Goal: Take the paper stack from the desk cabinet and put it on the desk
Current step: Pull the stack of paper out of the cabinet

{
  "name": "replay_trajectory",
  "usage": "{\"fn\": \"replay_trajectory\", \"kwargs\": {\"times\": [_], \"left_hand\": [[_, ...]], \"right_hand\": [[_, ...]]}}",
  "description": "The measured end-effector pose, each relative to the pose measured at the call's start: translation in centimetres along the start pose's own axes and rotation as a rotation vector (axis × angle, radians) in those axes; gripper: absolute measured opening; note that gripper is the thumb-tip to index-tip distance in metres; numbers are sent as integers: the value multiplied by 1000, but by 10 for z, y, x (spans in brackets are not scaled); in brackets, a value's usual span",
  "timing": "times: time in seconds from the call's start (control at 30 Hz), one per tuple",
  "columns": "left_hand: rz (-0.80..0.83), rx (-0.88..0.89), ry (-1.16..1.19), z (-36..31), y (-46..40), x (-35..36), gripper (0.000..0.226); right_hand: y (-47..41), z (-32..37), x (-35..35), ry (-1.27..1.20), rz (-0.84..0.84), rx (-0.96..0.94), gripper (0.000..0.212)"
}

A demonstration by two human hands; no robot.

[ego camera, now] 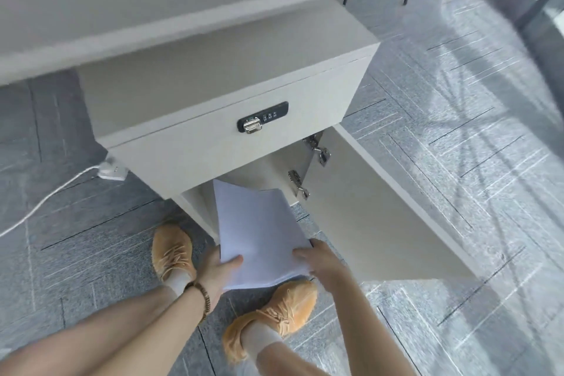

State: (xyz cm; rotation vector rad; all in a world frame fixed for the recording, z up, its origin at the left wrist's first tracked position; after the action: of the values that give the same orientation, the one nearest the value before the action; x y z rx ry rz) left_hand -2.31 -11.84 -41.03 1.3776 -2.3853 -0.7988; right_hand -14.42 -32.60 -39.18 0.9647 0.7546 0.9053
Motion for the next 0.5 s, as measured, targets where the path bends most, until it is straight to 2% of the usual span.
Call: {"fn": "replay_trajectory", "kwargs": {"times": [0.17, 0.33, 0.5], "left_hand": [[87, 83, -15, -36, 92, 0, 27], [182, 185, 25, -78, 180, 0, 38], [263, 314, 29, -129, 260, 2, 44]], "right_hand": [[97, -22, -19, 44, 27, 43, 54], [191, -22, -25, -58, 59, -56, 28], [272, -27, -34, -154, -34, -158, 40]]}}
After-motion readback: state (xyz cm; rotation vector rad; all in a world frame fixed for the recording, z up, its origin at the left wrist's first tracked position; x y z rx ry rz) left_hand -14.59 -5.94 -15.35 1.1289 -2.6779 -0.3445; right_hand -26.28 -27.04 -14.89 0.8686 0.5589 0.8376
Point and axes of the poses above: each hand's wrist, its own y-axis away from the middle knuckle, its own x-axis out of the palm, z = x × y, the point moved 9 cm from there along -y, towards the middle knuckle, and after that the axes turned 11 degrees about x, right-handed, at the moved point
